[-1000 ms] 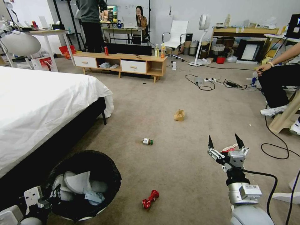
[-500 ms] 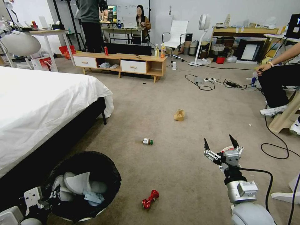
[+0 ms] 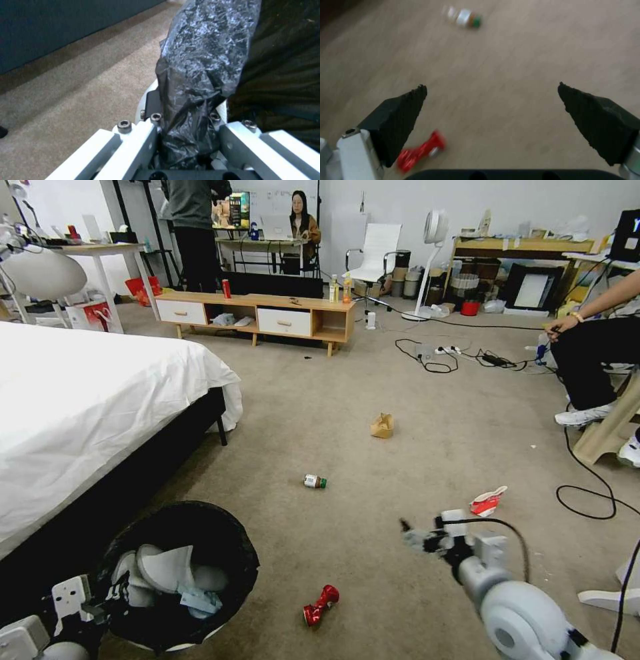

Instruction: Pick up the trash bin and place the garbage on the floor into it.

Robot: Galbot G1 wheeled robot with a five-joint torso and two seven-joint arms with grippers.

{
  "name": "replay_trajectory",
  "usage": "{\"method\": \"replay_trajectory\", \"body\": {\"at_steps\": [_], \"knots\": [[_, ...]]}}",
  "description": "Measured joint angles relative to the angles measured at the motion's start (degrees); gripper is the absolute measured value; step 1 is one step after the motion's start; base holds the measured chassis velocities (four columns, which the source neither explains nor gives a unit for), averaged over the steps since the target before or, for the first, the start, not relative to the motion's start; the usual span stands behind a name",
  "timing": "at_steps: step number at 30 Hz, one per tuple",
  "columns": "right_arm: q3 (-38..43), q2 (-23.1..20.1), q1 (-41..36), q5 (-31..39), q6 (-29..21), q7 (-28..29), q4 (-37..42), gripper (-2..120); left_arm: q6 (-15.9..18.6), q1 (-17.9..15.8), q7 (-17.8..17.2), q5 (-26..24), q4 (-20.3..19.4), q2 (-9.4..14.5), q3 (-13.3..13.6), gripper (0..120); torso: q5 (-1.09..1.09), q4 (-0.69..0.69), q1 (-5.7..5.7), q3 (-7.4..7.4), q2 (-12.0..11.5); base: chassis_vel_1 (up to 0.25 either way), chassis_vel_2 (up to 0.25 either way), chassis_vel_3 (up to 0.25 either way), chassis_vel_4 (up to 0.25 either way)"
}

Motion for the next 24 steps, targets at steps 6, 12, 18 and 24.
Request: {"method": "replay_trajectory", "body": {"at_steps": [6,12,18,24], "knots": [[-13.69,0.70,9.42,1.39,-4.05,-1.12,-5.19,100,0.00,0.14,0.00,0.43,-0.15,-0.30,-0.11,7,0.00,-0.01,0.00,0.00,0.00,0.000,0.000,0.000,0.000],[-24.12,1.79,17.73,-3.95,-3.45,-6.11,-10.60,100,-0.02,0.32,0.13,1.17,-0.09,-0.60,-0.09,7,-0.01,-0.01,0.00,0.00,0.00,0.000,0.000,0.000,0.000],[-31.79,4.55,23.42,-7.93,-1.57,-8.63,-16.34,100,-0.16,0.55,0.29,1.59,-0.24,-1.09,-0.09,7,-0.01,-0.01,0.00,0.00,0.00,0.000,0.000,0.000,0.000],[-39.27,6.55,27.86,-14.17,1.57,-12.34,-22.66,100,-0.38,0.34,0.45,1.93,-0.18,-1.42,-0.03,7,0.01,-0.01,0.00,0.00,0.00,0.000,0.000,0.000,0.000]]}}
